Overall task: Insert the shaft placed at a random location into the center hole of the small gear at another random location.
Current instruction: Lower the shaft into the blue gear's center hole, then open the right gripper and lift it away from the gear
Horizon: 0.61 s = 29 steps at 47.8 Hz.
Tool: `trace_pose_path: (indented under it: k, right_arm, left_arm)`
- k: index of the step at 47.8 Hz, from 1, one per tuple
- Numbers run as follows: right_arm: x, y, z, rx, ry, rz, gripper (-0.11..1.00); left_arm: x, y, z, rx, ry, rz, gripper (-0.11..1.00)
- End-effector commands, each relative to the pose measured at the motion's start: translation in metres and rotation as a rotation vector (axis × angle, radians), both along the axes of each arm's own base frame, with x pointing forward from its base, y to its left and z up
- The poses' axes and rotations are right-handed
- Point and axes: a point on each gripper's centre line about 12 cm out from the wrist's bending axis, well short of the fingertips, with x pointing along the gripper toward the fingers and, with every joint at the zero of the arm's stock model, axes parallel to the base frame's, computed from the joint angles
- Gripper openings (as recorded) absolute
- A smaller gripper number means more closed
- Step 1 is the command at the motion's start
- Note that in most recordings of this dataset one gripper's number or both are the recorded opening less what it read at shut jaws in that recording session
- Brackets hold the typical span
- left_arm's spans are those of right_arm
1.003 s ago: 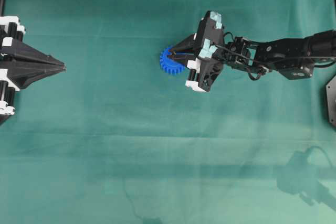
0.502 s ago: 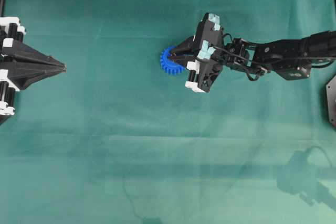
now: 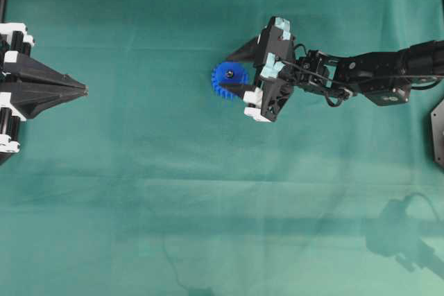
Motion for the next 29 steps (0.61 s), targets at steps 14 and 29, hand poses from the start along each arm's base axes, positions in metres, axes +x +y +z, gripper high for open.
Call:
trace_pose_path:
  k: [14, 29]
  right_arm:
    - [0.011, -0.001, 0.053, -0.029, -0.124, 0.007, 0.77]
    - [0.0, 0.004, 0.105, -0.024, -0.152, 0.026, 0.77]
  left_arm:
    - [0.001, -0.001, 0.003, -0.001, -0.009, -0.002, 0.0]
    - [0.001, -0.001, 0.003, -0.001, -0.011, -0.002, 0.0]
